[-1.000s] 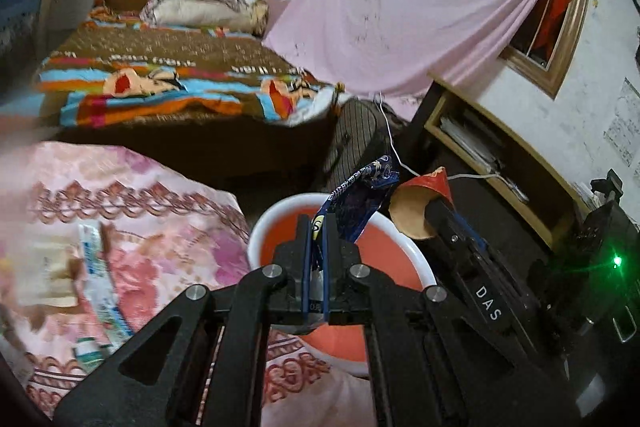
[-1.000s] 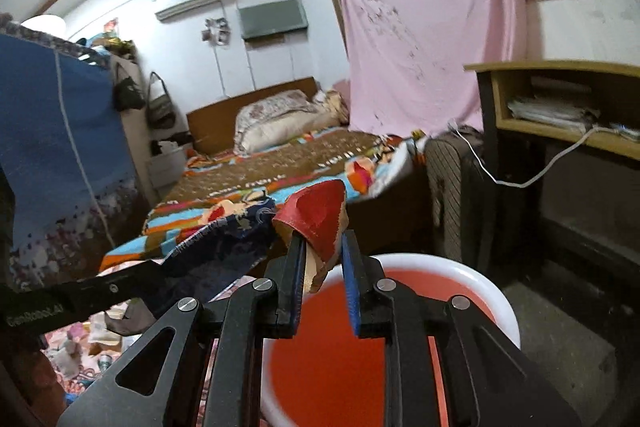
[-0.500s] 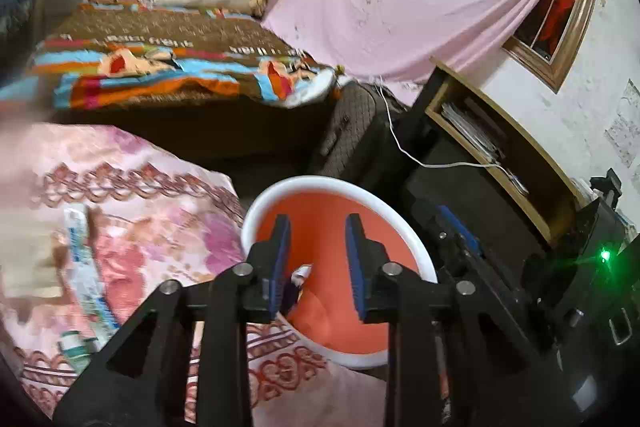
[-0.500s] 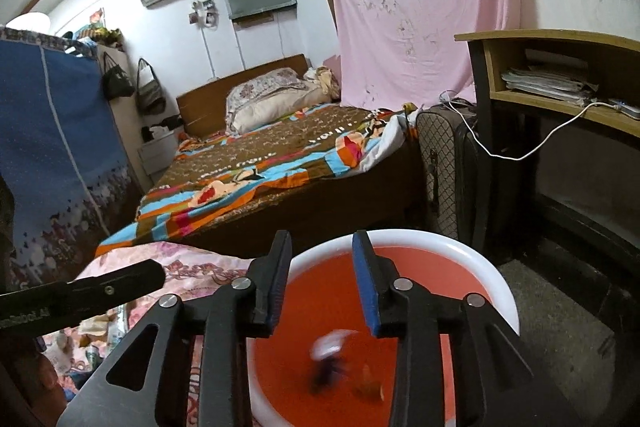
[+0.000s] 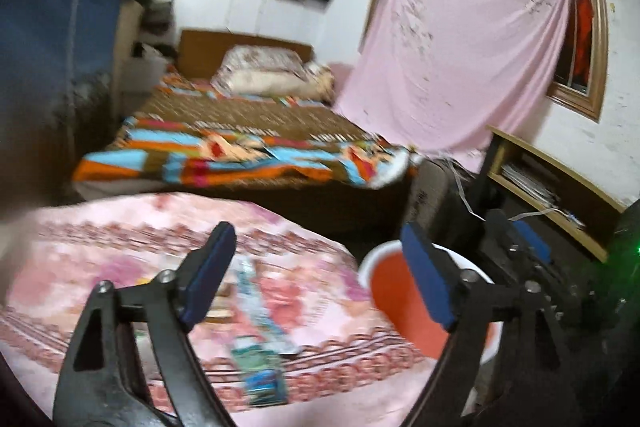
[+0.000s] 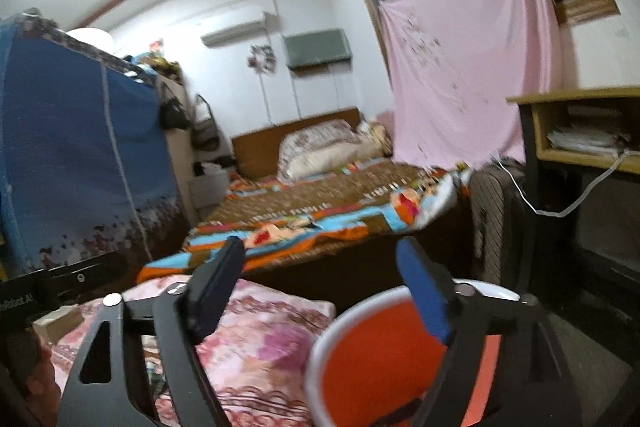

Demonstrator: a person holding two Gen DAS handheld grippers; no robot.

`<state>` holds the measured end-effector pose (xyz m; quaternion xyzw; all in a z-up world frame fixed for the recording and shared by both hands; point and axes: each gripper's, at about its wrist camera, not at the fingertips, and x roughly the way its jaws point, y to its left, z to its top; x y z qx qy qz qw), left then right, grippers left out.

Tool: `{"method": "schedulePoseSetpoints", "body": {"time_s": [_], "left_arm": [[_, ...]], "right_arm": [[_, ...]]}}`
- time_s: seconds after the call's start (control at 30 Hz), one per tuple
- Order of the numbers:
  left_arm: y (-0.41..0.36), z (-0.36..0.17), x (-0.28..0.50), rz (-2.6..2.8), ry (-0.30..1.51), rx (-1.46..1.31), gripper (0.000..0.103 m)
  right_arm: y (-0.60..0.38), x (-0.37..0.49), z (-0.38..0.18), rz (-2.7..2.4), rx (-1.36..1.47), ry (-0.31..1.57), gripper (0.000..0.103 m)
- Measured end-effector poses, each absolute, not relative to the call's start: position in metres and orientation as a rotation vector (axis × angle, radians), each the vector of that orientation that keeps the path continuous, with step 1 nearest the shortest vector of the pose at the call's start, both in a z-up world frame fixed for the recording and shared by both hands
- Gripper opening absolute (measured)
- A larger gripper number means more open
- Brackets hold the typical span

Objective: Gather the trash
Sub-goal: 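Move the right gripper back over the trash on the bedspread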

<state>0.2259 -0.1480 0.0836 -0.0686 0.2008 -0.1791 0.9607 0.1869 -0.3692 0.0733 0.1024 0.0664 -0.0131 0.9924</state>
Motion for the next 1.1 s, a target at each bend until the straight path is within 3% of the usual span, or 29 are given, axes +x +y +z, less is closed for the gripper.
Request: {"method": "schedulePoseSetpoints", "body": {"time_s": [0.03, 0.1, 0.17, 0.73, 1.1], "left_arm": [[-0.138, 0.085, 0.22, -0.333, 0.374, -0.131, 0.082], [-0.122, 0.086, 0.213, -0.284, 0.331, -0.129, 0.092], [-0.11, 0.086, 0.206, -0.257, 0.297, -0.131, 0.092], [-0.02, 0.054, 0.16, -0.043, 0.181, -0.117, 0.092], [-0.013, 0.034, 0.162, -0.062, 0.263, -0.101, 0.092]], "right_arm": [[-0.365, 0.185, 0.075, -0.013, 0.196, 0.119, 0.083], [-0.355, 0.182, 0.077, 0.014, 0.179, 0.093, 0.096], [-0.345, 0.18, 0.079, 0.037, 0.162, 0.063, 0.103], [-0.265, 0.173, 0.072, 0.259, 0.006, 0.019, 0.103], [-0.243, 0.184, 0.059, 0.301, -0.069, 0.11, 0.103]]}}
